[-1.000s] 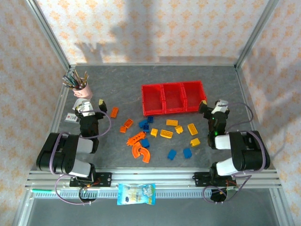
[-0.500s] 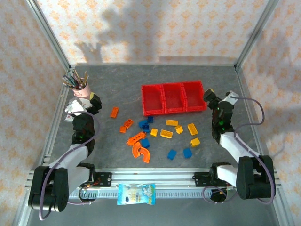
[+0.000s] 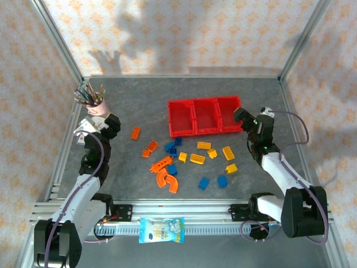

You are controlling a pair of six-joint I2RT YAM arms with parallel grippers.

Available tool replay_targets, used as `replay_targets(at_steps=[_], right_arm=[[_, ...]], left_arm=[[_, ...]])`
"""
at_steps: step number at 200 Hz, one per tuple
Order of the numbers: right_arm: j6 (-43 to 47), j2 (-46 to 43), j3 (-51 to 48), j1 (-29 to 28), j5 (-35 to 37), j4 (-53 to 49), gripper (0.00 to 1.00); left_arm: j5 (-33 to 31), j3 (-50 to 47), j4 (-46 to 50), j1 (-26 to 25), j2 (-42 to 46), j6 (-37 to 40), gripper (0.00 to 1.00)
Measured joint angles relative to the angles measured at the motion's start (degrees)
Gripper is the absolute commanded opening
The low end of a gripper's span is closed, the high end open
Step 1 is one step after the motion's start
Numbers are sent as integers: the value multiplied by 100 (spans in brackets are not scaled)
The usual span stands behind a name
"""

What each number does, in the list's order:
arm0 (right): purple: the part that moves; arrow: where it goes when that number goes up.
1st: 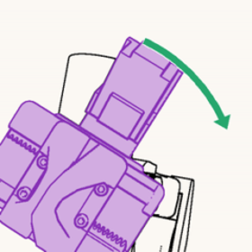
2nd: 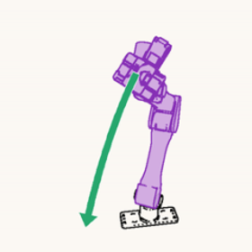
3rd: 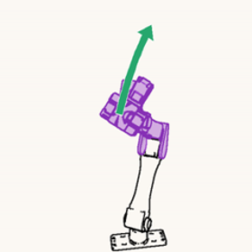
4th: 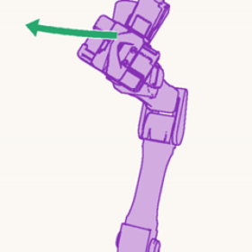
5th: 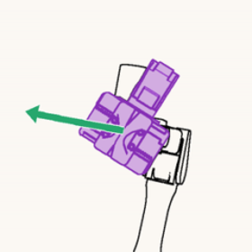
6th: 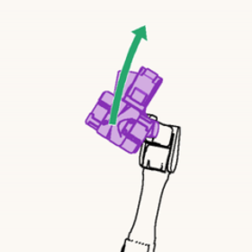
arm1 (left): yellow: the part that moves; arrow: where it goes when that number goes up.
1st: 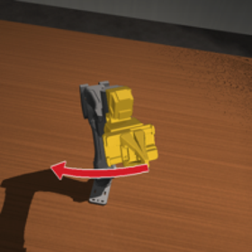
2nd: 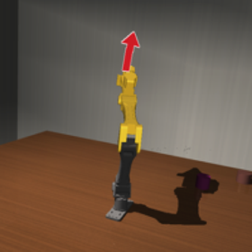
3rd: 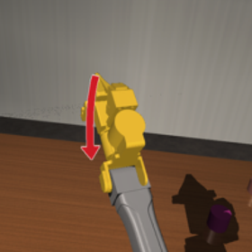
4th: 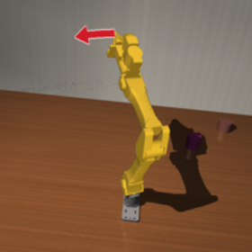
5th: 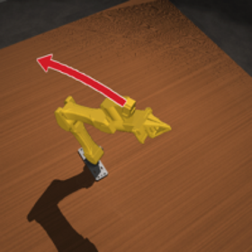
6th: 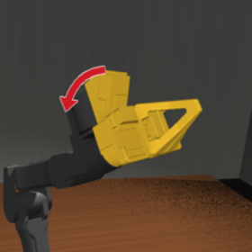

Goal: Sort the legos into containers by color
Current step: Pick up the lego from the middle-left of the table.

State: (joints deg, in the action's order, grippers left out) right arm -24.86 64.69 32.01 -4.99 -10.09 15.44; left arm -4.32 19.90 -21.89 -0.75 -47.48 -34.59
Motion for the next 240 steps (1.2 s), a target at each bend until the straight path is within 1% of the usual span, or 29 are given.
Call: replay_targets(at_steps=[12, 26, 58, 72, 103, 129, 148, 176, 210, 240], right_arm=[[44, 52, 105, -221, -66, -140, 100], [90, 122, 214, -518, -138, -299, 99], [140, 254, 420, -1215, -186, -605, 100], [151, 341, 525, -1613, -179, -662, 100], [122, 654, 686, -2391, -177, -660, 100], [61, 866, 748, -2883, -173, -645, 100], [55, 1049, 852, -3150, -157, -643, 100], [66, 1292, 1067, -3434, -114, -645, 100], [92, 1443, 1272, -3622, -39, -645, 100], [109, 1471, 1320, -3700, -35, -645, 100]], left_arm=[[210, 79, 293, -28, -33, -61, 99], [374, 216, 638, -195, -170, -146, 99], [496, 824, 1462, -964, -813, -160, 99], [527, 1108, 1729, -1189, -1121, -144, 99], [533, 1725, 2310, -1353, -1969, 7, 99], [487, 2297, 2870, -1462, -2839, 258, 98], [361, 2675, 3187, -1506, -3414, 437, 97], [0, 3064, 3560, -1519, -4133, 662, 96], [-315, 3565, 3840, -1517, -4944, 861, 95], [-343, 3759, 3956, -1495, -5394, 957, 92]])
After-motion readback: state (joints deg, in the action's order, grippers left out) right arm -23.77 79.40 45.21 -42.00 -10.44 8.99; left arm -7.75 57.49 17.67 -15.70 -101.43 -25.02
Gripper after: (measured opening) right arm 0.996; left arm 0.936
